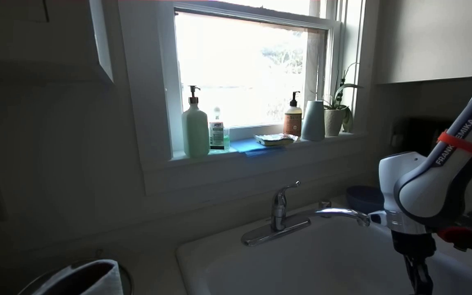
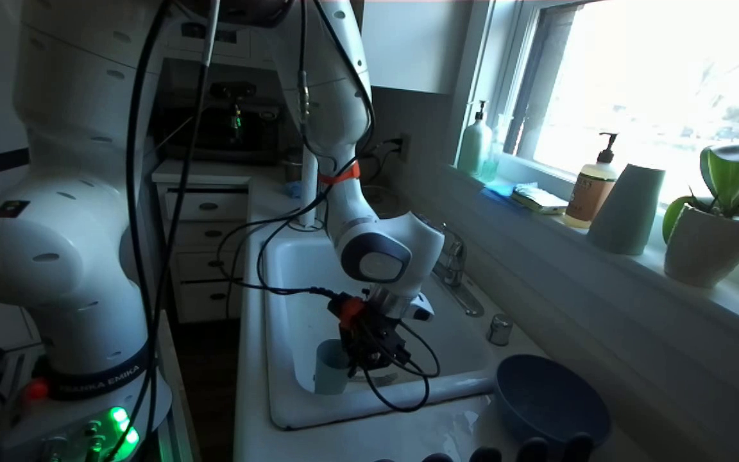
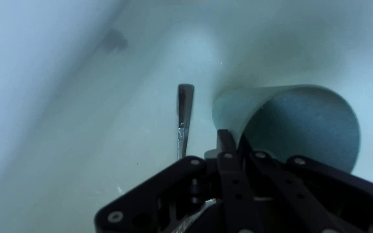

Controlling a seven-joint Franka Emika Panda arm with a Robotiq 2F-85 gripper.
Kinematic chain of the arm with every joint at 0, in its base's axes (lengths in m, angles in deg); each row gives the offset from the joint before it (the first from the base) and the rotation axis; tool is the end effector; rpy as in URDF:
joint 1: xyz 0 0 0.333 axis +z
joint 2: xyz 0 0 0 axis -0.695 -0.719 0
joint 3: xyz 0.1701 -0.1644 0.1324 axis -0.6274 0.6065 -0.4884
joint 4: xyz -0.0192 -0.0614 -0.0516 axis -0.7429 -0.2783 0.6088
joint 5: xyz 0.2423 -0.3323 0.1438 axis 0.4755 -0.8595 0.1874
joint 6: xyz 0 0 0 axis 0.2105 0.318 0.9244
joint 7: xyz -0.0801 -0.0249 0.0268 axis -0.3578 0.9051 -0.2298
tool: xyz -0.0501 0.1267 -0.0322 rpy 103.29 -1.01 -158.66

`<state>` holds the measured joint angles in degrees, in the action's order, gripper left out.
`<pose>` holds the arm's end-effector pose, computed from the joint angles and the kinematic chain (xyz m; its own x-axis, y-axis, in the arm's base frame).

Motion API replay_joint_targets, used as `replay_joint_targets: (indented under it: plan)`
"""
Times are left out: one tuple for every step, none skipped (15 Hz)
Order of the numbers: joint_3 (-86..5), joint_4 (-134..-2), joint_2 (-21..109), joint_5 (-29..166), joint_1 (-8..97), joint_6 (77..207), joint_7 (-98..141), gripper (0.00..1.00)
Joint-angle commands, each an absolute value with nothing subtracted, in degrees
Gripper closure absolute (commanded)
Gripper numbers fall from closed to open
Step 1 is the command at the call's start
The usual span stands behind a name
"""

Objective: Remove the light blue cup from the sink and put it in the blue bowl, pick up the blue bowl with the cup inside and place them on the dishes drying rack

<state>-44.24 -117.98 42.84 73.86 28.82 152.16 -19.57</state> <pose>0.4161 -0.1126 0.0323 0.9162 0.3422 -0.2086 0.3097 -0.9349 -0.1735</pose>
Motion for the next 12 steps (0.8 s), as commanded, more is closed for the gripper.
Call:
replay_joint_targets:
  plan:
    - [-43.9,-117.4,48.7,74.9,28.4,146.4,-21.5,0.99]
    - [-43.5,-117.6,51.5,74.7,28.7,144.6,-21.4,0.99]
    - [-43.0,-117.7,53.7,74.3,29.2,143.2,-20.8,0.99]
    - [-42.4,-117.9,56.2,73.7,29.7,142.0,-19.9,0.99]
    - [-41.8,-117.9,59.3,73.3,30.1,139.6,-19.4,0.99]
    - [-41.2,-117.6,62.0,73.1,30.5,137.6,-19.2,0.99]
    - [-40.4,-116.9,64.6,73.0,30.8,135.2,-18.9,0.99]
    - [-39.7,-116.4,67.2,73.0,31.1,133.3,-18.5,0.99]
    - [-38.8,-115.3,69.5,73.0,31.3,131.2,-17.9,0.99]
    - [-37.8,-113.6,71.3,72.8,31.5,129.0,-17.3,0.99]
    - [-37.0,-112.6,72.8,72.6,31.5,128.0,-15.9,0.99]
    - [-36.8,-113.8,68.9,73.2,32.7,131.4,-18.0,0.99]
